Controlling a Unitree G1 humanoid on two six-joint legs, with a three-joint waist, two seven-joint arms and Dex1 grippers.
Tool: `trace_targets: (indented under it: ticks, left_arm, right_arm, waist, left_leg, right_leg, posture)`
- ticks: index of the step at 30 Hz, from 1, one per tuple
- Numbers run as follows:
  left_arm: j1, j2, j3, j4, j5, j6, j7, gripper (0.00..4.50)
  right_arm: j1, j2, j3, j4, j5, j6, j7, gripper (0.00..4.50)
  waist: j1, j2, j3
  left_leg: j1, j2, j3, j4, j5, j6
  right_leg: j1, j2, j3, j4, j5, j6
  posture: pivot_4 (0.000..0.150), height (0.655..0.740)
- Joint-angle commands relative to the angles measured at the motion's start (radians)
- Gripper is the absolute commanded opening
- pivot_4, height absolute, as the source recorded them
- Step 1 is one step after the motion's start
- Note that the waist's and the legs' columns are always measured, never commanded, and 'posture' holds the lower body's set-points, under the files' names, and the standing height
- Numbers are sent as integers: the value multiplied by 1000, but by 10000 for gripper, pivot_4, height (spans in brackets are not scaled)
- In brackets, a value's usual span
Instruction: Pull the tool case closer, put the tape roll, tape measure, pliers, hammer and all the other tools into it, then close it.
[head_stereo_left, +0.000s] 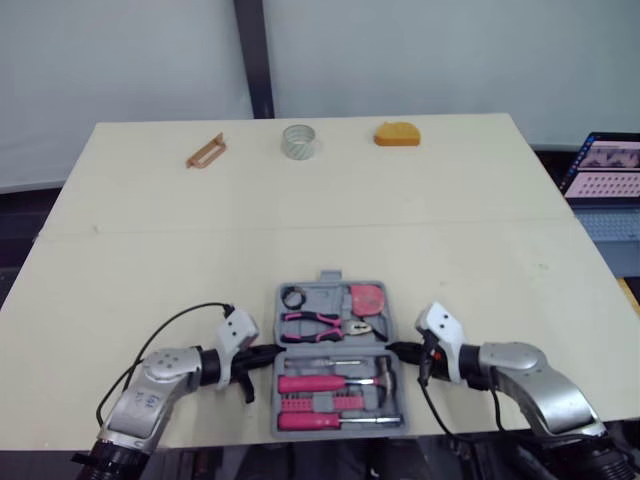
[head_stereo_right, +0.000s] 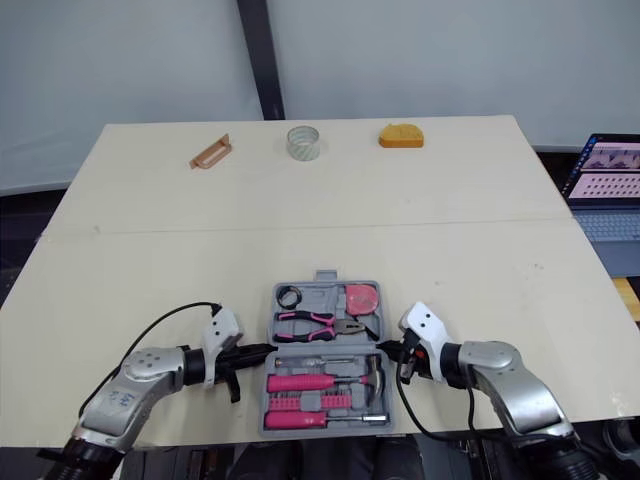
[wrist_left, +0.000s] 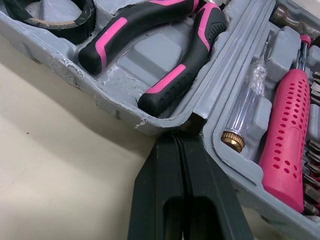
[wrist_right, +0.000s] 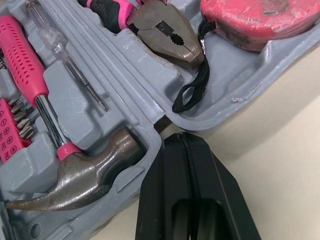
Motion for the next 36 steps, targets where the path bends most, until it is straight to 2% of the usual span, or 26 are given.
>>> trace_targets:
  ticks: [1,15,24,33,35,36]
  left_arm:
    - [26,9,-20,-16,3,17,-4,0]
    - [60,17,-11,-59,-8,46,1,0]
    - [44,26,3,-24,4,26,3,0]
    - [29,87,67,18,-1,-13,-14,0]
    - [19,98,100,-13,-33,-14,-26,0]
    - [16,105,116,-41,-57,-5,-39,0]
  right_arm:
    - [14,5,11,-48,28,2,13,249]
    - [21,14,13,-54,27,6,0,249]
    - [17,11,5,-44,17,4,-5,249]
    - [6,-39,-96,27,41,-26,11,249]
    - [-15,-42,-144,39,91,21,15,249]
    - [-28,-41,-169,40,125,58,18,2580]
  waist:
    - [0,0,0]
    - [0,0,0]
    - [0,0,0]
    - [0,0,0]
    - [0,0,0]
    - [-1,0,1]
  left_leg:
    - [0,0,0,0,0,0]
    - [1,0,0,-1,0,0]
    - [1,0,1,-2,0,0]
    - [1,0,1,-2,0,0]
    - [1,0,1,-2,0,0]
    - [1,0,1,-2,0,0]
  right_leg:
    - [0,0,0,0,0,0]
    - [0,0,0,0,0,0]
    - [0,0,0,0,0,0]
    - [0,0,0,0,0,0]
    - [0,0,0,-1,0,0]
    - [0,0,0,-1,0,0]
  posture:
    - [1500,7400]
    - [1500,7400]
    - [1500,7400]
    - [1500,7400]
    - [1500,7400]
    - [1500,7400]
